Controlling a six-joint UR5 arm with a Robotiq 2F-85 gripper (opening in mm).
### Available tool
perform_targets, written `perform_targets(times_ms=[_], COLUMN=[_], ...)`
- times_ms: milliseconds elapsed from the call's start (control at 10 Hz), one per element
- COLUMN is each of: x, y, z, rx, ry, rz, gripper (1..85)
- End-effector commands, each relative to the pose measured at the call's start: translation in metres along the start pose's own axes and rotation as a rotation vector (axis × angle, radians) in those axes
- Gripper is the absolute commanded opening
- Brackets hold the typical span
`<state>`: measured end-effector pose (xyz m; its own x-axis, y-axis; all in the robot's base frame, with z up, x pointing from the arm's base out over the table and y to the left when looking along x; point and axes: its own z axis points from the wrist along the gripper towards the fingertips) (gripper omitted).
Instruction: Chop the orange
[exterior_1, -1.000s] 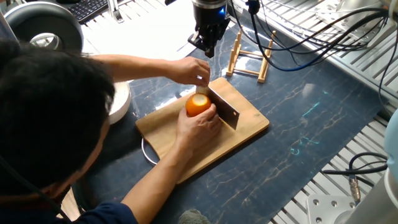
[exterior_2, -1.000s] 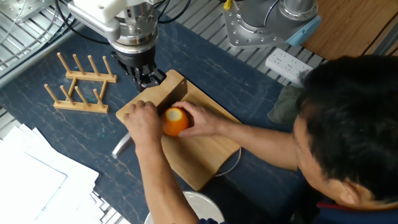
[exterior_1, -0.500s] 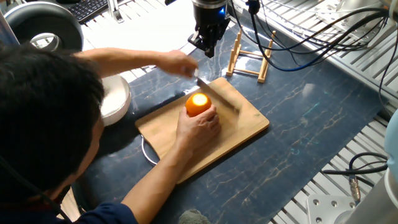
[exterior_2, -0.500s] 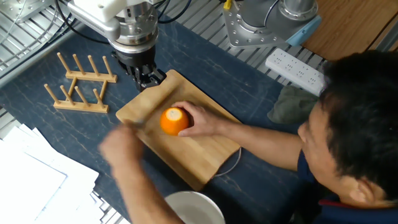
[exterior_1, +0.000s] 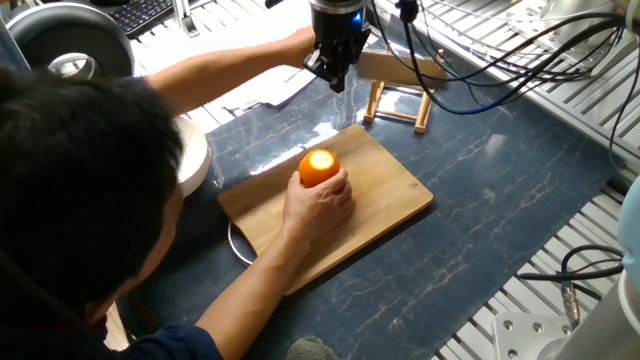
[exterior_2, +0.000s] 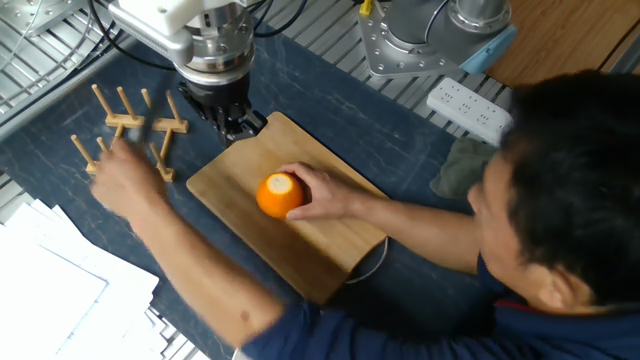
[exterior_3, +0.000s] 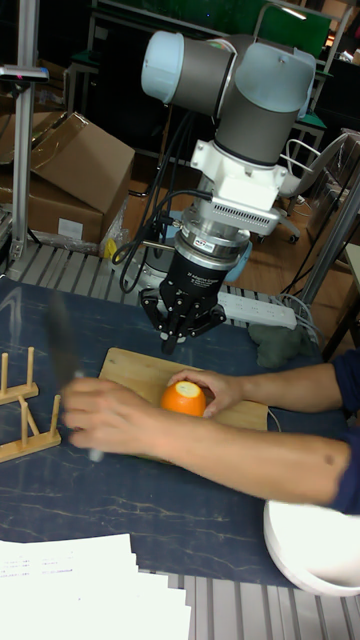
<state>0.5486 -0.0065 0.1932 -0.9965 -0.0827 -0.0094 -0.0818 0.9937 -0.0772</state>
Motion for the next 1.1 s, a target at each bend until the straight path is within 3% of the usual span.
perform_targets(times_ms=[0,1000], x=[-0.0001,0.0012], y=[0.0016,-0.0036], z=[-0.0013,-0.0017], rx=[-0.011,-0.002], ry=[-0.001,0.003], rz=[0.0,-0.008], gripper=[1.3,1.3])
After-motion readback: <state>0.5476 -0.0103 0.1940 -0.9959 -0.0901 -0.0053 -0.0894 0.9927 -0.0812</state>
